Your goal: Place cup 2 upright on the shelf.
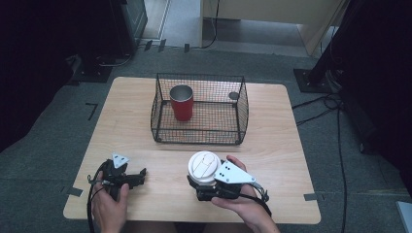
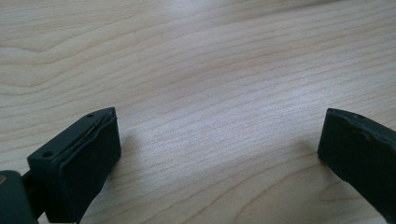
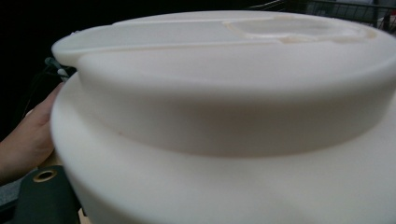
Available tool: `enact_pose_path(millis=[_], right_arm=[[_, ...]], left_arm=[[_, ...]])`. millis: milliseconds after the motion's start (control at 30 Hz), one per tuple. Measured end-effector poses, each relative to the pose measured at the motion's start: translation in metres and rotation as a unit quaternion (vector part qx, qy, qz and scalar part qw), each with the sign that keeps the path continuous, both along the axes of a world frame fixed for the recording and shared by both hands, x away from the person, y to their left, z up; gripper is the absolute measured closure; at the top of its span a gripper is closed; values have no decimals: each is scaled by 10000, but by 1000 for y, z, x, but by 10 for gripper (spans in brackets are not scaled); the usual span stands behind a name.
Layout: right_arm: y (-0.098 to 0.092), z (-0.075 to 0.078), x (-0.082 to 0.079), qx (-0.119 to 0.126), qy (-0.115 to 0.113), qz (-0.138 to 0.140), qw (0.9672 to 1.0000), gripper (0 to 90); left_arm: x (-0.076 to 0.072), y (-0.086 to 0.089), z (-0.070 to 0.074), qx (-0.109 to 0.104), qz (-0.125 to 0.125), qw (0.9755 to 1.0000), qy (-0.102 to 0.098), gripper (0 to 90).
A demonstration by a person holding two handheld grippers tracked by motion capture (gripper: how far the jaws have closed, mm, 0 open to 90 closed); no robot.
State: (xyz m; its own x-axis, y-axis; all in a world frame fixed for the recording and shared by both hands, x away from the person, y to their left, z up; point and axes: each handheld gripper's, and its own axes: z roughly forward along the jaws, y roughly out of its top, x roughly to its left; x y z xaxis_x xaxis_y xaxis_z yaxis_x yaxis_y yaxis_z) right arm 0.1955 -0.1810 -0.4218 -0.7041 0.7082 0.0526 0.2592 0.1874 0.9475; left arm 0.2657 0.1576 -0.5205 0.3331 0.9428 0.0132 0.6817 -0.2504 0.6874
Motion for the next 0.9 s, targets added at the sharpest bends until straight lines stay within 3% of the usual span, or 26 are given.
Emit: enact_pose_path(millis=[467,900], right_arm=[[-5,22,13,145,-281,-281,9991,159],[-9,43,27,238,-565,-600,9963,158]], left_arm=[[0,0,0,2,-2,10000,7,0],[0,0,0,5,-3,10000,8,0]])
